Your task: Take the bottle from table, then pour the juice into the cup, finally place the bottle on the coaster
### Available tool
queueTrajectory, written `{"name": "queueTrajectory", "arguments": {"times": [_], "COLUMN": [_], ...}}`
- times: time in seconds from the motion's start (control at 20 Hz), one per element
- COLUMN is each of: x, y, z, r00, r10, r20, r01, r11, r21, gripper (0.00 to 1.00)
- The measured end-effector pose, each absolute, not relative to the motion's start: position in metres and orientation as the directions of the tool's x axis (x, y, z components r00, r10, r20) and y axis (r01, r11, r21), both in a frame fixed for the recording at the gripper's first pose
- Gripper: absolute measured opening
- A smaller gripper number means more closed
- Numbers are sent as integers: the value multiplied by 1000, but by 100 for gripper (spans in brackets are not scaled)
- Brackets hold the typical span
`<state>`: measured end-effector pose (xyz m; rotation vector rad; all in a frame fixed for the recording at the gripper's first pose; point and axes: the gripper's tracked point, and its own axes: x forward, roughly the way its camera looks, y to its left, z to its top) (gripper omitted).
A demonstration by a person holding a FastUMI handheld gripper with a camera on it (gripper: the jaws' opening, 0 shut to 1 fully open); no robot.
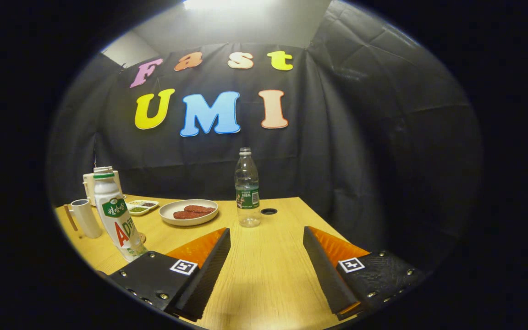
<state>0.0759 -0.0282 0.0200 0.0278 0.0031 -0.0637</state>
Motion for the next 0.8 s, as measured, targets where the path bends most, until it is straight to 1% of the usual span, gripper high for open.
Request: {"name": "queueTrajectory", "arguments": {"times": [0.15, 0.4, 0.8], "x": [64, 49, 34], "y": [-7, 50, 150], "z": [46, 67, 56], "r00": [999, 995, 974], "r10": [-17, 78, 220], "r20": [40, 58, 54], "r01": [16, -82, -223], "r11": [999, 994, 974], "r21": [40, 69, 46], "gripper": [96, 96, 96]}}
